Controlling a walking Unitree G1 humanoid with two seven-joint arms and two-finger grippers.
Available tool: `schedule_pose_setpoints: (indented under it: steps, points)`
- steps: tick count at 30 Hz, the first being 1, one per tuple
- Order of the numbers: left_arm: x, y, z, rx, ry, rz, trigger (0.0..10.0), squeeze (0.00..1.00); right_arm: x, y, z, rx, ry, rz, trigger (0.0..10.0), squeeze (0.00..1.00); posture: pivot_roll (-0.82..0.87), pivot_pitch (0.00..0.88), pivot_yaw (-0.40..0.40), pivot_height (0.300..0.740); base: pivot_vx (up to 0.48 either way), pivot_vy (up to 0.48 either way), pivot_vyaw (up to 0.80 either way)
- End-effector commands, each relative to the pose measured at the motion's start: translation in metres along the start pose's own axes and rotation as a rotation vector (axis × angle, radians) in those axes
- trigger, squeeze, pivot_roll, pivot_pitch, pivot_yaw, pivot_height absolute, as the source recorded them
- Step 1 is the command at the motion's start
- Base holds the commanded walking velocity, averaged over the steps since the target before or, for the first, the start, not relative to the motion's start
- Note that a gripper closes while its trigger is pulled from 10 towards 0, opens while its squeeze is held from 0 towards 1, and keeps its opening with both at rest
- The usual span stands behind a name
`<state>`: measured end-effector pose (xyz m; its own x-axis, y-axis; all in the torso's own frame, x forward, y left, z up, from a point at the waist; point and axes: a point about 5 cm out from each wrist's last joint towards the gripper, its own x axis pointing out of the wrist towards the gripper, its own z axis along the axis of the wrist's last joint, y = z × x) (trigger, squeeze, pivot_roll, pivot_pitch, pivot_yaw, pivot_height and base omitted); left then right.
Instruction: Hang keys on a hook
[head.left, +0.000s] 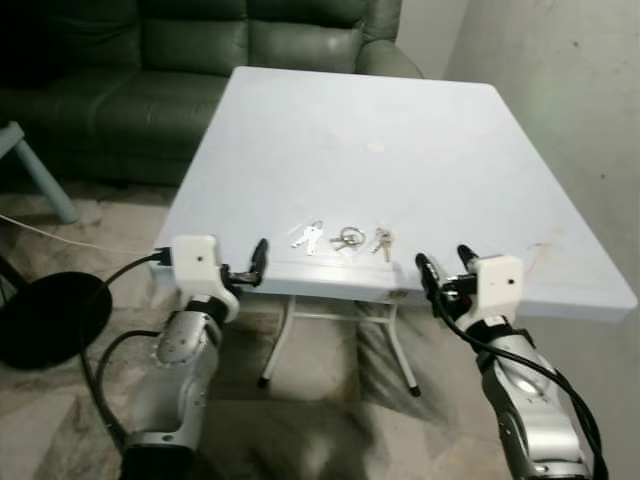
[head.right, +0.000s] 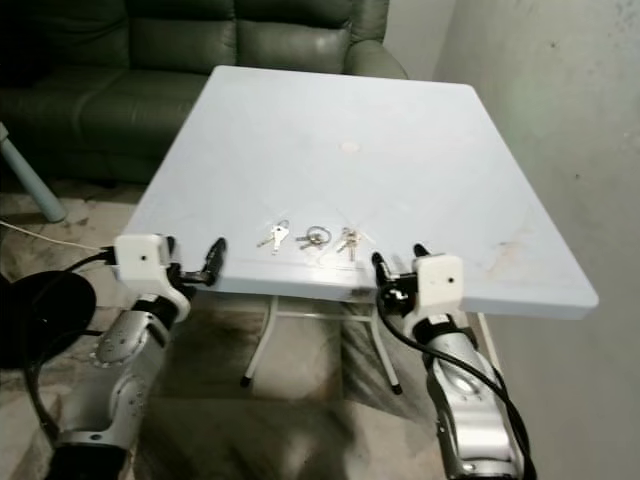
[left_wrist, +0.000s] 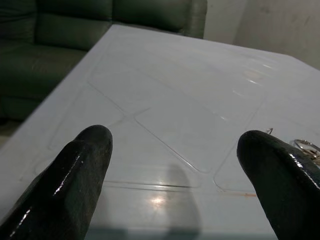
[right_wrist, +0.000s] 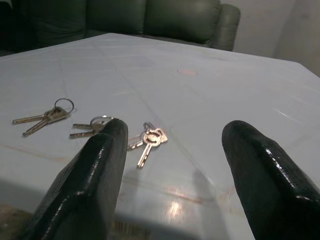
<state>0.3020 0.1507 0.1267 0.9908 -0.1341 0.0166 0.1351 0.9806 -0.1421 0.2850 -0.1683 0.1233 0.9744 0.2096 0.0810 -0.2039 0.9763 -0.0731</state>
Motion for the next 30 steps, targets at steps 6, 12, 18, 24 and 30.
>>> schedule_pose_setpoints:
  steps: [6, 12, 18, 24, 30]
  points:
    - [0.0003, -0.0074, -0.0046, -0.014, 0.022, -0.019, 10.0, 0.0, -0.0037, -0.0078, -0.001, -0.007, 0.009, -0.023, 10.0, 0.0, 0.01, 0.092, -0.045, 0.74, 0.0, 0.475, 0.0]
    - [0.0002, -0.0057, -0.0043, -0.019, 0.019, -0.004, 10.0, 0.0, -0.0034, -0.0076, -0.0008, -0.007, 0.009, -0.022, 10.0, 0.0, 0.01, 0.092, -0.045, 0.74, 0.0, 0.157, 0.0]
    - [0.0018, -0.0058, -0.003, -0.03, 0.015, 0.009, 10.0, 0.0, -0.0029, -0.0082, -0.0004, -0.005, 0.008, -0.022, 10.0, 0.0, 0.01, 0.093, -0.045, 0.74, 0.0, 0.0, 0.0]
    - [0.0022, -0.0058, -0.003, -0.029, 0.014, 0.005, 10.0, 0.0, -0.003, -0.009, -0.0008, 0.001, 0.014, -0.032, 10.0, 0.0, 0.0, 0.093, -0.044, 0.74, 0.0, 0.0, 0.0]
    - [0.0017, -0.0067, -0.0027, -0.029, 0.006, -0.003, 10.0, 0.0, -0.0032, -0.0092, -0.001, -0.001, 0.015, -0.033, 10.0, 0.0, 0.0, 0.093, -0.045, 0.74, 0.0, 0.0, 0.0]
